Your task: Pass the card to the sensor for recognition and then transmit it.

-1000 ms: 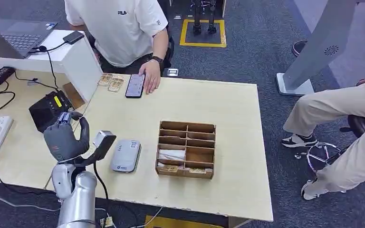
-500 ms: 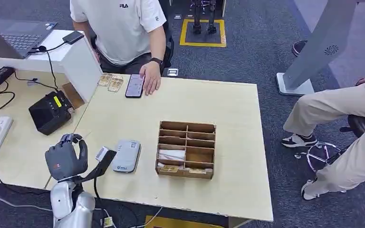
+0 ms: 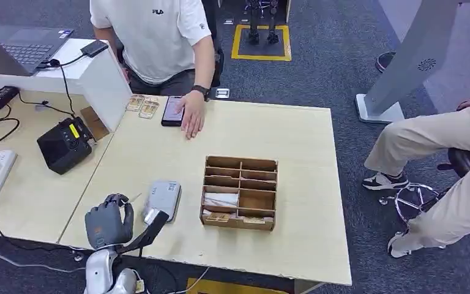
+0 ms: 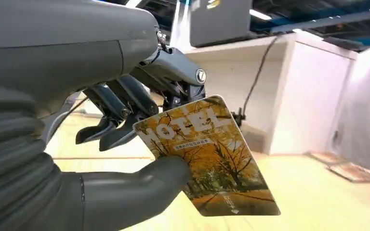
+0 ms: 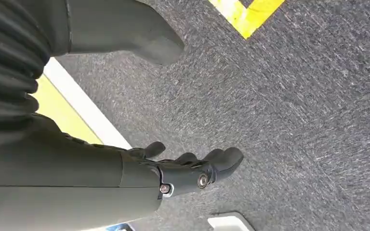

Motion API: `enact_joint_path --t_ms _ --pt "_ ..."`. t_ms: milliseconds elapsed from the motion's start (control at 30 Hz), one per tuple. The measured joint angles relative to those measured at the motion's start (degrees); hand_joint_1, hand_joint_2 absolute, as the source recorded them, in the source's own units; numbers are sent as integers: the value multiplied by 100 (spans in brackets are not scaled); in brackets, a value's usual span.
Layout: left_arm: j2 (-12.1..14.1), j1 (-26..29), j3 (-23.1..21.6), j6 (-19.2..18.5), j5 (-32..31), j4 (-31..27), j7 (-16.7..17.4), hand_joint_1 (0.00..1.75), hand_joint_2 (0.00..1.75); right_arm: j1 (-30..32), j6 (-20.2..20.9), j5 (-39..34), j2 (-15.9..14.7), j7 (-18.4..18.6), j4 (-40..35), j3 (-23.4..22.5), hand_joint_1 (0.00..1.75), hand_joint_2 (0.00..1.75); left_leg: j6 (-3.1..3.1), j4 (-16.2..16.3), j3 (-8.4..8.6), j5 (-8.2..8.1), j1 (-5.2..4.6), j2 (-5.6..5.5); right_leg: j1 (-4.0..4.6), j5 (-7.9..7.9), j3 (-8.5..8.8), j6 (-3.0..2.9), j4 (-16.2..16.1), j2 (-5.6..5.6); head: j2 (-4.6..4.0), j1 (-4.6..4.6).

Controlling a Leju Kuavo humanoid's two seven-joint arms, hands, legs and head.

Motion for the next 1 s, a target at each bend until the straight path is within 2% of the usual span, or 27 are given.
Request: enact_joint_path --t_ms 467,1000 --pt "44 53 -11 2 17 162 -479 175 175 3 81 -22 0 -39 -11 0 0 175 0 0 -1 0 0 -1 0 0 0 0 0 -1 0 2" --pt "24 54 72 2 -72 162 -811 175 175 3 76 -20 0 -79 -2 0 0 175 0 0 -1 0 0 -1 0 0 1 0 0 -1 0 2"
